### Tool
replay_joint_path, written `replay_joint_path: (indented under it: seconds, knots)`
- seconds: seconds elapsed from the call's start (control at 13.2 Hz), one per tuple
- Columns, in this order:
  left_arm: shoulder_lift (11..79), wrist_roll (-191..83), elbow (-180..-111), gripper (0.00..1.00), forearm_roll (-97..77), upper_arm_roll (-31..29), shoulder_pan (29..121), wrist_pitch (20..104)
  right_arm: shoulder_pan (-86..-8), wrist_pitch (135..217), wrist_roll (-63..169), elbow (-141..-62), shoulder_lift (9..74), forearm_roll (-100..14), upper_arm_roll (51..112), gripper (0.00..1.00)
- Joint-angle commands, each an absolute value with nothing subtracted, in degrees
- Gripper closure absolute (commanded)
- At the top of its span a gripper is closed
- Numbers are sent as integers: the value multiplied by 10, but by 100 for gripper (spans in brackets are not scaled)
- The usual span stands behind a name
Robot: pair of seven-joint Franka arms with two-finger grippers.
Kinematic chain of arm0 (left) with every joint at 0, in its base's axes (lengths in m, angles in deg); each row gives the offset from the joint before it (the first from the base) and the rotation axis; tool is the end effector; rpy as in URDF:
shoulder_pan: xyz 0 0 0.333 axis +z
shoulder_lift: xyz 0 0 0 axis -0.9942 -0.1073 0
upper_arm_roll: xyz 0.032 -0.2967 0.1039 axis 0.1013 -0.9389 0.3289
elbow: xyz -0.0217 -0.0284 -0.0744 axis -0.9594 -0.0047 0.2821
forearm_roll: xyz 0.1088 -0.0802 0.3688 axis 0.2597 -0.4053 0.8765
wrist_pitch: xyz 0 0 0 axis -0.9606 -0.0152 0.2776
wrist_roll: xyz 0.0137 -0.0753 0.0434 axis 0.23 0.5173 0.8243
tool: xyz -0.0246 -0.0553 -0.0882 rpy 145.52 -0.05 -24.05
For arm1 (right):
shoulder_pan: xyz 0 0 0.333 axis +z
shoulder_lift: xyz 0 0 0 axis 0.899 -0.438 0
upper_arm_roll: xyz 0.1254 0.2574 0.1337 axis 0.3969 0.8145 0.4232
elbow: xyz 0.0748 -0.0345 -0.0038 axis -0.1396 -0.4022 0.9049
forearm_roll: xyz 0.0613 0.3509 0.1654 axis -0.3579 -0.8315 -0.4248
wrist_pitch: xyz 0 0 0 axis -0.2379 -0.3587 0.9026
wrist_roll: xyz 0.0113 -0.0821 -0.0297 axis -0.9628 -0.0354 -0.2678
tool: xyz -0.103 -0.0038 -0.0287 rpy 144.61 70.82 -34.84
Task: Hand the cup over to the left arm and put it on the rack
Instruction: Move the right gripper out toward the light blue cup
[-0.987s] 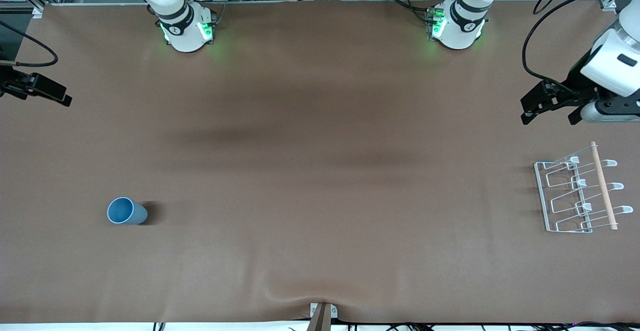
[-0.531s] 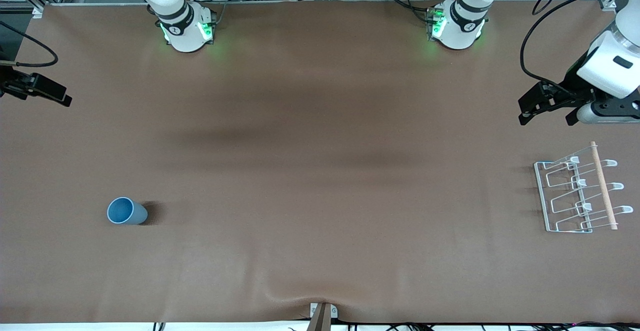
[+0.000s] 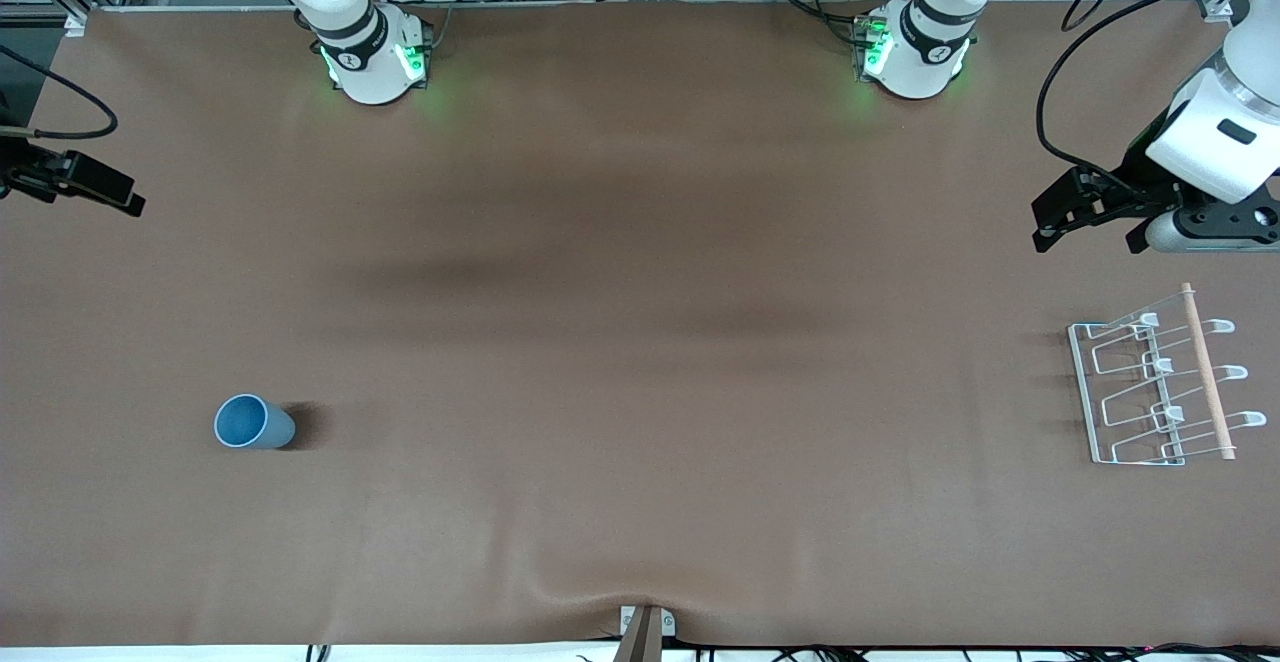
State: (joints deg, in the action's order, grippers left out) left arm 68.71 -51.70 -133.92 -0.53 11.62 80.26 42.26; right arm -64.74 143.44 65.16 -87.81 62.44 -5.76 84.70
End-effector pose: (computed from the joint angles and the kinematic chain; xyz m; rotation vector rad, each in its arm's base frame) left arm 0.5714 -0.0926 0.6331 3.1140 -0.0132 0.1955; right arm 0.5541 -0.0303 0.6270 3.1141 -0.2770 -0.1429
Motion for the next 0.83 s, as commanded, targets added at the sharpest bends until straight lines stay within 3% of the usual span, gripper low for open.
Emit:
replay_joint_path:
  seconds: [0.0,0.76]
  knots:
    - [692,-529,-1339,0,-16,119,806,412,-655,1448,649,-880,608,-54,846,0]
    - [691,-530,-1339,0,-16,119,807,384,-674,1507,649,-877,538,-52,845,0]
